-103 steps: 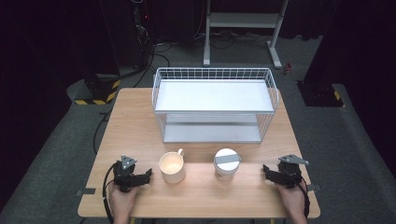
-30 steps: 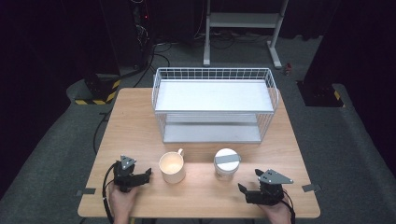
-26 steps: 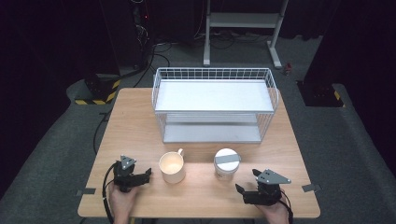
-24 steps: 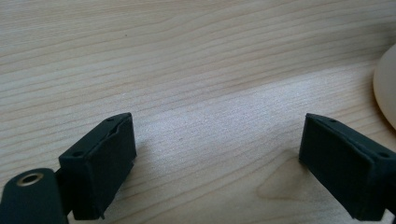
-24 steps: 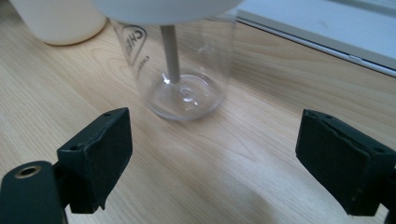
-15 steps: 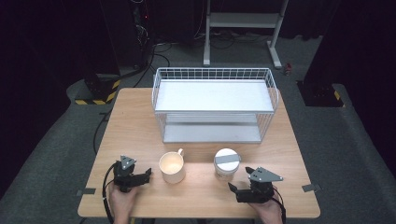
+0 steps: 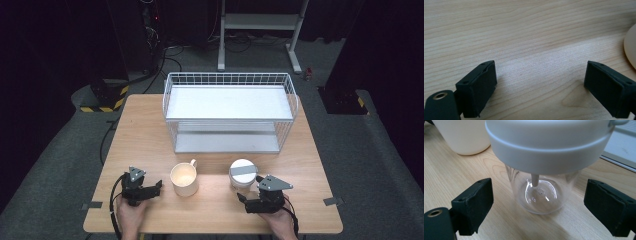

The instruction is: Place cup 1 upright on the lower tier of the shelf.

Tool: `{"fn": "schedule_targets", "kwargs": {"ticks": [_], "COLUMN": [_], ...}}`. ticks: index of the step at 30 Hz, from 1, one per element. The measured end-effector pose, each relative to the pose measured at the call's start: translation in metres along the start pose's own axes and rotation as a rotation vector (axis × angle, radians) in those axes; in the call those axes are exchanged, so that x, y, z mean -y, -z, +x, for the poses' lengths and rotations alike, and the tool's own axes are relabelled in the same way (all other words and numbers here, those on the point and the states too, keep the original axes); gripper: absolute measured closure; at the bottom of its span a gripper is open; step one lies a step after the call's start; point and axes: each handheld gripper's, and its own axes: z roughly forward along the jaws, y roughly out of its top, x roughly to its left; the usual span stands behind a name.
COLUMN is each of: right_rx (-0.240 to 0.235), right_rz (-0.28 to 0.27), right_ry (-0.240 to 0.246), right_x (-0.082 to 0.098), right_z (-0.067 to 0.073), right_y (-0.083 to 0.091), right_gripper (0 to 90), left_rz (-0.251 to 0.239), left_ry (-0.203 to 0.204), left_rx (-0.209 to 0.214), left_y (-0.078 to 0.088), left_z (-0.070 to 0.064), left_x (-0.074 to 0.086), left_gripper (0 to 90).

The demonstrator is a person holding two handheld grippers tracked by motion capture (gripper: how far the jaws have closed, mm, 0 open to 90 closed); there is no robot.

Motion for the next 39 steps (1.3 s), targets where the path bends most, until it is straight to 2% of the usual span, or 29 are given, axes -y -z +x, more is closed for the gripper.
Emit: {"fn": "schedule_targets", "kwargs": {"ticks": [17, 20, 27, 39], "right_rx": [0.010, 0.009, 0.010, 0.030], "right_rz": [-0.032, -0.036, -0.059, -0.072], "right_ry": [-0.030, -0.052, -0.042, -0.009], "right_x": [-0.011, -0.014, -0.013, -0.014], "right_z": [-0.003, -0.004, -0.002, -0.001], "right_y": [-0.016, -0.019, -0.023, -0.024], "right_gripper": [10.7, 12.4, 16.6, 18.2], "left_rz": [-0.001, -0.001, 0.000, -0.001], "left_ry": [0.001, -0.001, 0.000, 0.002], "left_rx": [0.001, 0.000, 0.000, -0.001], "left_y": [0.000, 0.000, 0.000, 0.000], "left_z": [0.000, 0.000, 0.000, 0.000], "left_x": [0.000, 0.000, 0.000, 0.000], "left_gripper": [11.5, 11.5, 11.5, 12.1]}}
